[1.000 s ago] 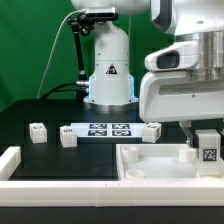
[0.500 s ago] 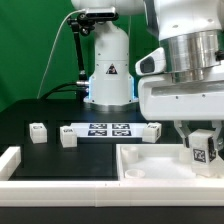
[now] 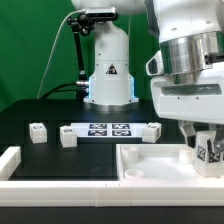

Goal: Assemble one leg

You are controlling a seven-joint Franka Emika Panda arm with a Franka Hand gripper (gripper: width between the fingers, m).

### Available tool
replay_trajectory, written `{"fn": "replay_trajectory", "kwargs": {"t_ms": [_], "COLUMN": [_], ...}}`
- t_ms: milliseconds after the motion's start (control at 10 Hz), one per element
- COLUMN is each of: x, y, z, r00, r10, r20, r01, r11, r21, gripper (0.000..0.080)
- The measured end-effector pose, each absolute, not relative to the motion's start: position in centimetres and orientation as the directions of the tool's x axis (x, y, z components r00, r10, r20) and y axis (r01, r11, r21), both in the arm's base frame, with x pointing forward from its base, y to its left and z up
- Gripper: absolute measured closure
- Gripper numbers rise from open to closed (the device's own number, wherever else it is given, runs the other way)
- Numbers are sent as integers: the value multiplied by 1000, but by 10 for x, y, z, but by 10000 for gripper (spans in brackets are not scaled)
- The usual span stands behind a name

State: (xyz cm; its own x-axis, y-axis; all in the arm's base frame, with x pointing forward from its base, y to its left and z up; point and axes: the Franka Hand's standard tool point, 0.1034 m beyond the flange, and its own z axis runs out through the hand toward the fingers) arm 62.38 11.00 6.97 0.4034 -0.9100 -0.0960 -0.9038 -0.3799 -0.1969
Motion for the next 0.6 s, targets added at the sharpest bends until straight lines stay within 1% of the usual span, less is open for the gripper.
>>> {"fn": "replay_trajectory", "kwargs": {"t_ms": [100, 200, 300, 400, 500, 600], "x": [624, 624, 623, 624, 624, 624], "y": [111, 113, 116, 118, 119, 120], "z": [71, 72, 73, 75, 76, 77], "r00": [467, 493, 595, 671, 776, 849], "r10": [-879, -864, -799, -737, -629, -528], "r20": [-98, -103, -90, -79, -55, -26], "r01": [-876, -864, -800, -738, -629, -526], "r11": [-445, -471, -577, -655, -763, -839], "r21": [-185, -179, -164, -164, -151, -141], "gripper": [245, 172, 172, 153, 153, 150]}}
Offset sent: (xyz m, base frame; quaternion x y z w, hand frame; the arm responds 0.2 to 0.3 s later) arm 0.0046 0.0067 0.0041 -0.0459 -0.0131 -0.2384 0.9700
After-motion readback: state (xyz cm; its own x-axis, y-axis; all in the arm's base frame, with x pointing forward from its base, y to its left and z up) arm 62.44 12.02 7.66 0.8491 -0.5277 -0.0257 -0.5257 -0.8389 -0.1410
